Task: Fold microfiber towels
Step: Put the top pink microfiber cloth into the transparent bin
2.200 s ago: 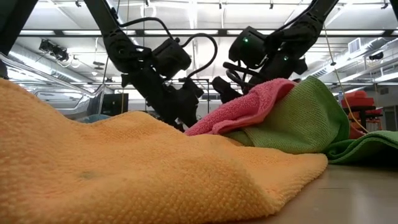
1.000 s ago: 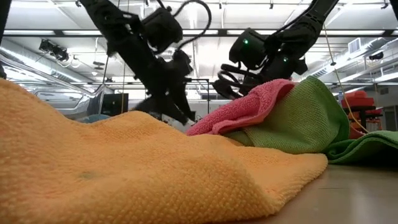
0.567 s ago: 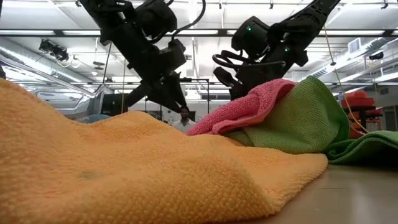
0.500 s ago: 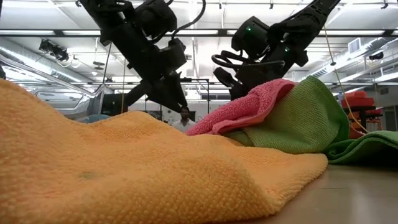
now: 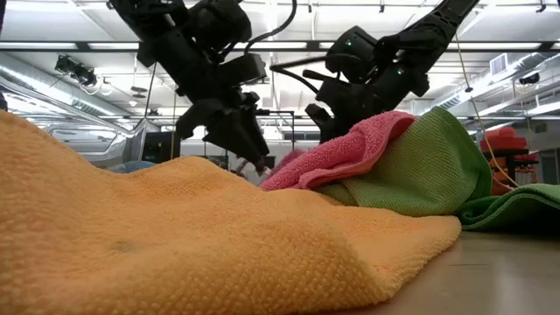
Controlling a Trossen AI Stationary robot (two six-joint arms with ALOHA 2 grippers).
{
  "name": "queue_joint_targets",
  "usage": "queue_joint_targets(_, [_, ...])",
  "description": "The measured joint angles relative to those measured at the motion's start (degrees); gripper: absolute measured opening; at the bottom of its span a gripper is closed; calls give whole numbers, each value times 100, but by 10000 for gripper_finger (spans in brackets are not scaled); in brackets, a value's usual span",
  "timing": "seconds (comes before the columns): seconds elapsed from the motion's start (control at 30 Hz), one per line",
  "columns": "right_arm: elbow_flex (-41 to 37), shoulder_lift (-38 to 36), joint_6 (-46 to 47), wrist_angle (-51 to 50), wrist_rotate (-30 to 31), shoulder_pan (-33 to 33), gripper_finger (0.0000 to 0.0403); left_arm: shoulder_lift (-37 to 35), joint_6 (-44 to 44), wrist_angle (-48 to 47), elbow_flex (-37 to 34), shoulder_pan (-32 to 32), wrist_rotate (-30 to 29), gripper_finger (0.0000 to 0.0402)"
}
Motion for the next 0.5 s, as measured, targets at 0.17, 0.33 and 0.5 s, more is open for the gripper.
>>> queue_joint_targets(0.17, [2, 0, 914, 51, -4, 0, 6, 83, -127, 46, 0, -141, -112, 243])
queue_joint_targets(0.33, [2, 0, 1352, 71, -4, 0, 6, 310, -292, 320, -12, -262, -236, 260])
queue_joint_targets(0.5, [8, 0, 1652, 109, 0, 0, 6, 622, -297, 748, -1, -374, -808, 258])
